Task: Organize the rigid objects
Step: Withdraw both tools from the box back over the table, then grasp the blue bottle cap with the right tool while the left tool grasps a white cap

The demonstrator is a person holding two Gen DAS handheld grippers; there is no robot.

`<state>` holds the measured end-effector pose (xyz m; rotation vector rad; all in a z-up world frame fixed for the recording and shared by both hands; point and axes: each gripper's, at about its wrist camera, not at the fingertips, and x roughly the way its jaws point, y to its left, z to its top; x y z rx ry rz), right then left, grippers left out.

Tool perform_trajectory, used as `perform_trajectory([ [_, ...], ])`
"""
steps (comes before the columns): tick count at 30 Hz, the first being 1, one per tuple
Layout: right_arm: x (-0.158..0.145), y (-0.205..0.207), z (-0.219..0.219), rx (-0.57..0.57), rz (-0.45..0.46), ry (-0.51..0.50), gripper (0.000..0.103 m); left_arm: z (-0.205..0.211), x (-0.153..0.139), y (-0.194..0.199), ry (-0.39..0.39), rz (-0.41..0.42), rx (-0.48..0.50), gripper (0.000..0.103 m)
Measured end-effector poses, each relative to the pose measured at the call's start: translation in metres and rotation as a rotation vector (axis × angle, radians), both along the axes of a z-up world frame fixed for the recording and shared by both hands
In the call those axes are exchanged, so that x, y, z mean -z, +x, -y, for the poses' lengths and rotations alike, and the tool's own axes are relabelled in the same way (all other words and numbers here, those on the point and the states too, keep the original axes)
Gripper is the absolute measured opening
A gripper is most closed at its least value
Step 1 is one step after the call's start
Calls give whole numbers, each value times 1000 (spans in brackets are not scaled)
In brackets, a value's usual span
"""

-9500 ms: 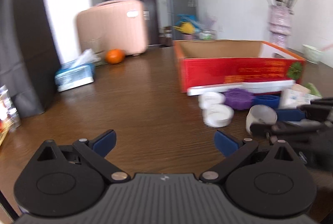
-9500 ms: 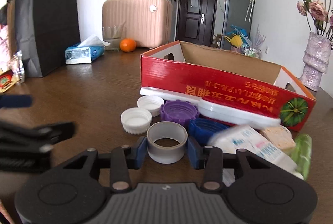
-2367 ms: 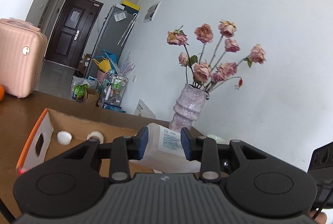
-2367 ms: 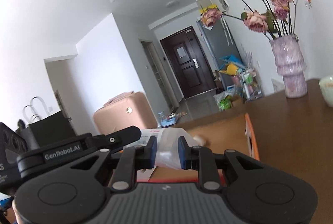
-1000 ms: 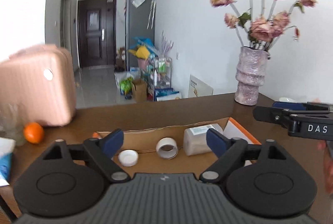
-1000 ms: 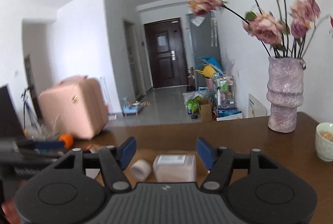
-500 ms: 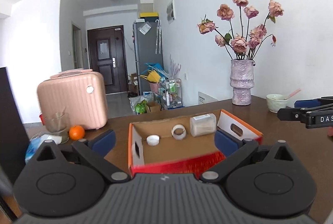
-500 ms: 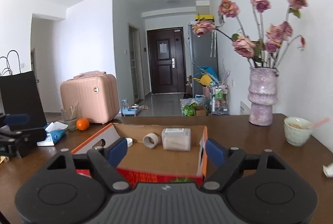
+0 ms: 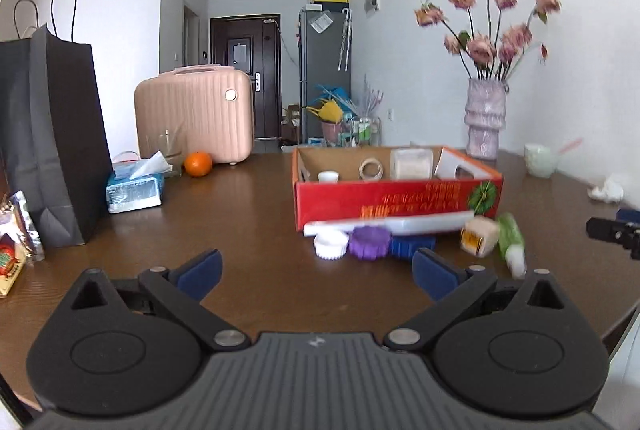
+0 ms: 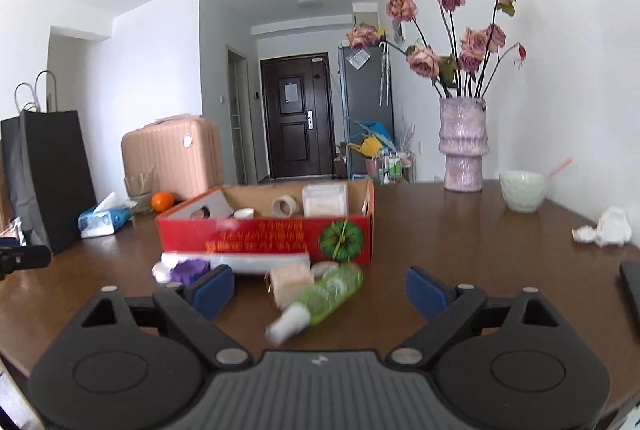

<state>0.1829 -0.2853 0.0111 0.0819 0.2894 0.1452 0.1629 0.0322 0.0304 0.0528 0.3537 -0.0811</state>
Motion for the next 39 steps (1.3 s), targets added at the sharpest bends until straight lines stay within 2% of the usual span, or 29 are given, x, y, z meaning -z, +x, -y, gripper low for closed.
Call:
perform_trajectory([
  [6,16,-20,-6,-1,-30,-25,97,-1,13,1,-43,-72,-11,103],
  [9,23,-22,-9,-23,-50,-29,97,6,23,8,-21,-102,6,103],
  [19,39,8,-16,-10,-121,-31,97,14,52,44,6,-193,1,103],
  [23,39,23,-24,-36,-128,-20,96,12,56,62,26,-197,8,103],
  [28,35,49,-43,-80,-149,-17,91,6,55,91,9,-210,46,102],
  [32,28,72,-62,-164,-166,4,91,-4,52,120,-24,-247,96,93],
  [34,24,86,-75,-200,-170,-9,90,-8,50,138,-15,-272,114,85],
  [39,21,133,-105,-256,-221,-19,79,-16,54,191,9,-319,137,76],
])
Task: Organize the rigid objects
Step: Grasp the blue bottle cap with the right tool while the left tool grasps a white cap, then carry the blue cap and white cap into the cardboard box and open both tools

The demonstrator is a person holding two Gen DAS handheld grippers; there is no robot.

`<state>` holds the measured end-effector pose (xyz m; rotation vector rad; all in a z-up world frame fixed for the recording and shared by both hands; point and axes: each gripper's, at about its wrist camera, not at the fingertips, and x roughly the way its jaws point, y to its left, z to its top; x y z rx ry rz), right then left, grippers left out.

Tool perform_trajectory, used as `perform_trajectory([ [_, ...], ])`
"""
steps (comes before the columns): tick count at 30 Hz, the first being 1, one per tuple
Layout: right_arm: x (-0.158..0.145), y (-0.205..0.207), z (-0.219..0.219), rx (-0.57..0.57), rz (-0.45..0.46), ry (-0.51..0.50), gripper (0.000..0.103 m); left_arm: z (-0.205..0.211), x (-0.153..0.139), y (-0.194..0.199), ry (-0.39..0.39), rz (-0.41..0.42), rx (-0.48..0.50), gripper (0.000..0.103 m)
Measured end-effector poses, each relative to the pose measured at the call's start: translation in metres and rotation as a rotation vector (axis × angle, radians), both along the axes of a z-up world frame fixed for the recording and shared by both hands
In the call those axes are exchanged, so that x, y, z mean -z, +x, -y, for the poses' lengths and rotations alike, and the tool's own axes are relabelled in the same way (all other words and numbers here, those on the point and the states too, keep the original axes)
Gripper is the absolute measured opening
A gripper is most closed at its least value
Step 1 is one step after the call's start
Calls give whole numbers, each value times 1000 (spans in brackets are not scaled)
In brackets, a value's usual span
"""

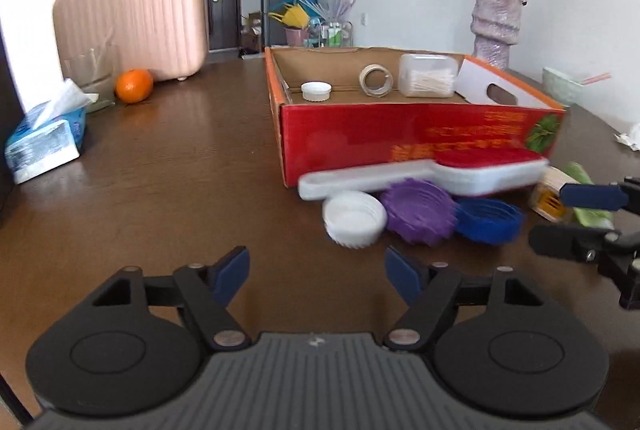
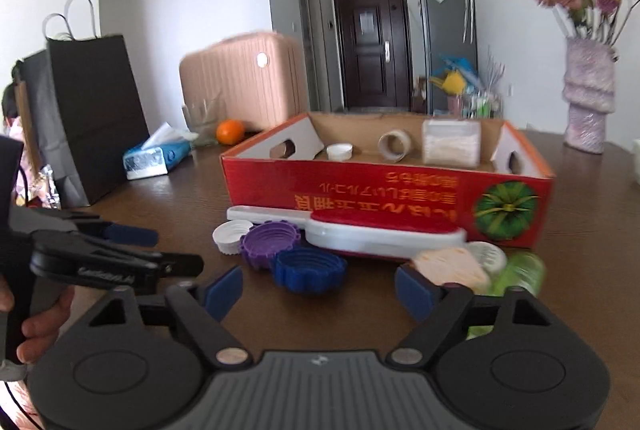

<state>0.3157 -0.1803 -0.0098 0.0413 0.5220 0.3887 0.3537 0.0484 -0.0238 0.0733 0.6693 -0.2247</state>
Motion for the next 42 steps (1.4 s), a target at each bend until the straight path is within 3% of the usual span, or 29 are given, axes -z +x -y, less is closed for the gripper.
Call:
perform_trajectory([
  [1,2,9,-4,-3,-17,2,79,0,4,11,6,-29,3,74],
  [8,20,47,-17,5,-122,9,70,6,8,29,2,-7,93,73],
  [10,20,50,-17,-2,-123,15,64,10,8,31,12,3,110,60],
  [12,20,53,-19,2,-124,-7,52,11,8,32,3,9,116,48],
  [13,21,54,-20,5,-123,-19,52,12,8,30,1,12,120,41],
  [19,19,48,-17,3,-121,-18,52,10,7,19,-9,15,86,41],
  [23,10,28,-11,8,-71,-39,52,8,1,-10,-22,42,44,41],
  [33,-4,-56,7,-6,43,-38,52,14,-31,-129,-92,176,-76,41],
  [42,-16,-128,41,68,99,5,52,38,-58,-189,-58,258,-43,41],
])
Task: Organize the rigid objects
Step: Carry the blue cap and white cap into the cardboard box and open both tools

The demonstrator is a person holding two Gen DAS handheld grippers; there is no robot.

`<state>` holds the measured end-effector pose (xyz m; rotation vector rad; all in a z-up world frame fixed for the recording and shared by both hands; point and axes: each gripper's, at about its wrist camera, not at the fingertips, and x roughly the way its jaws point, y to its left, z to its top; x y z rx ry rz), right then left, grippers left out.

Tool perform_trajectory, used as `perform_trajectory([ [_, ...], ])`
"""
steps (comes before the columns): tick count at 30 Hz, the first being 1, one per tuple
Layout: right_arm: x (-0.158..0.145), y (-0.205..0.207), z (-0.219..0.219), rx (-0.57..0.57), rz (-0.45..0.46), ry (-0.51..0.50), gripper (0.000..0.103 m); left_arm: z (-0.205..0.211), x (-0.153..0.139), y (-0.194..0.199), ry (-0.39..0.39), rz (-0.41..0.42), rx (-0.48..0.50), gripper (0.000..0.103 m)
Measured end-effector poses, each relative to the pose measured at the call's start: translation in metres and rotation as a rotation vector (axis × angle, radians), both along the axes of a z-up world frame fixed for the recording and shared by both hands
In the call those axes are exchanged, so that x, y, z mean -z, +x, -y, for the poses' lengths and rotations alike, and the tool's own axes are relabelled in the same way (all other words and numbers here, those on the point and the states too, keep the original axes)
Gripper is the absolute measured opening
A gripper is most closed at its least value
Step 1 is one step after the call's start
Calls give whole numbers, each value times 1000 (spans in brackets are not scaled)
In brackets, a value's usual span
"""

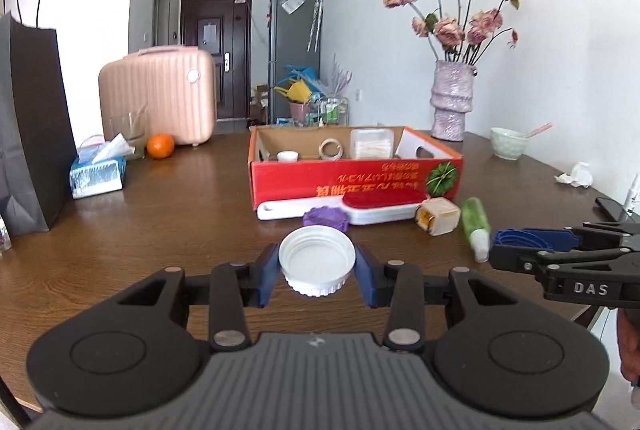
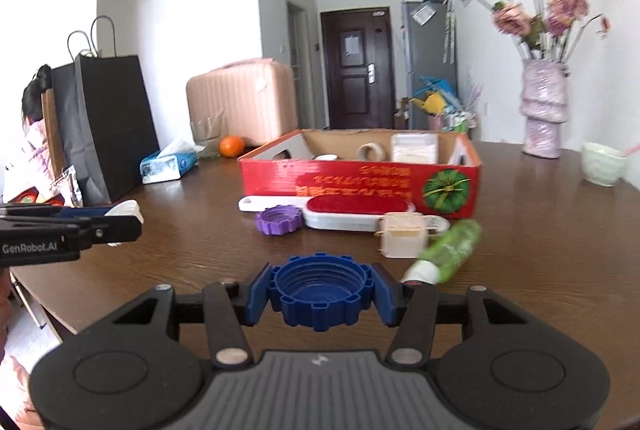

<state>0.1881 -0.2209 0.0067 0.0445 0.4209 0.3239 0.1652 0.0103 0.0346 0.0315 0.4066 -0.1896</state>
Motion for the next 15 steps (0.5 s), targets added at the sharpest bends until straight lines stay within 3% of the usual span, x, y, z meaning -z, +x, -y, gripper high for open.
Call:
perform_trajectory([
  [8,-11,-16,30,74,57,43,52,9,-9,9,-24,26,17,41],
  [15,-11,19,29,95,88,30,52,13,-22,54,-11,69,34,41],
])
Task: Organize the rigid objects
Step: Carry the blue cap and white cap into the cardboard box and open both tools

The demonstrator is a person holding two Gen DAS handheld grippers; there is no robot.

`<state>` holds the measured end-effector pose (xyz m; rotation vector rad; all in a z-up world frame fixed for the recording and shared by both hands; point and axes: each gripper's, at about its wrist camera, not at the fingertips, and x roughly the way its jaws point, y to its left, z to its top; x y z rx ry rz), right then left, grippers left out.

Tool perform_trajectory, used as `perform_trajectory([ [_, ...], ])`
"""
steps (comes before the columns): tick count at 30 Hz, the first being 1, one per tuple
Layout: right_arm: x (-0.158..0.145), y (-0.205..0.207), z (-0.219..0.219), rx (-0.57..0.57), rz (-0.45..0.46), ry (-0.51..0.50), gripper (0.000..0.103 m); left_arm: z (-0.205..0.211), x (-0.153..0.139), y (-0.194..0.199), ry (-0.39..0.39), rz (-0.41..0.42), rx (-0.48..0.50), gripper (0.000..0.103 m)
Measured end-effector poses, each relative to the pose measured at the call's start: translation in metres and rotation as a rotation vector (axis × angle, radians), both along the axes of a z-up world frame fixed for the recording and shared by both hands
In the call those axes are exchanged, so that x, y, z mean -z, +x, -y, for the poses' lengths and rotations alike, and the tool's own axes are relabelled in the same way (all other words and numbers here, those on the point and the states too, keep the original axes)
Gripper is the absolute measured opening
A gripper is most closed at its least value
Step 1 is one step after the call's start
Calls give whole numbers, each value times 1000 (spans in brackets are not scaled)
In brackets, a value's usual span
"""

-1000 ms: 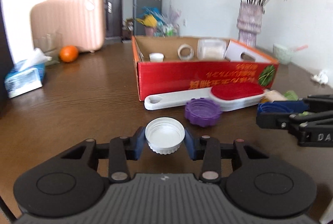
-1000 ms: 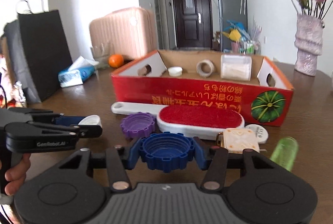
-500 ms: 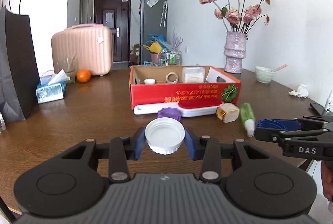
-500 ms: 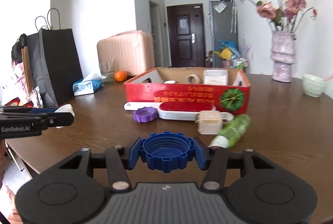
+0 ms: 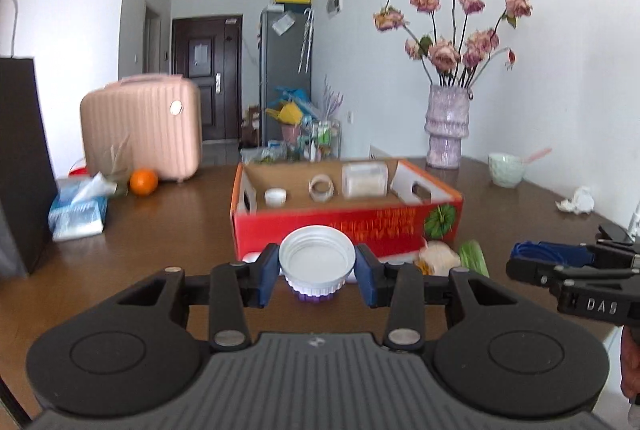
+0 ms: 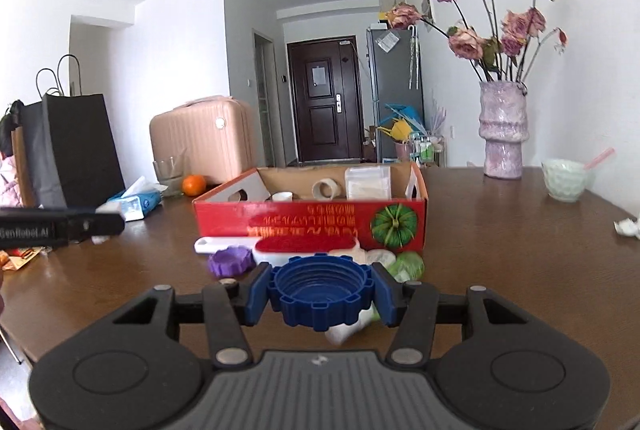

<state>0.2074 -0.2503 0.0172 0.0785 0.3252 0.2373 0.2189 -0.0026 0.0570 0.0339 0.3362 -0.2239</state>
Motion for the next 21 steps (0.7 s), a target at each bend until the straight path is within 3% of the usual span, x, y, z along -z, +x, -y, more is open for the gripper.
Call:
perform_trajectory([
  [5,-24,38,-10,-66,68,-26,52,-5,-12,60,-35,-11,9,41],
  [10,-52,105,-20,-124,87,-53,52,-10,-11,147,-72,-124,5,41],
  [16,-61,208,-30,-146,-64,-21,52,-14,-9,239,-84,-191,4,41],
  [21,-60,283,-43,-119,-171,-10,52,-4,16,292,-47,-220,-12,41],
])
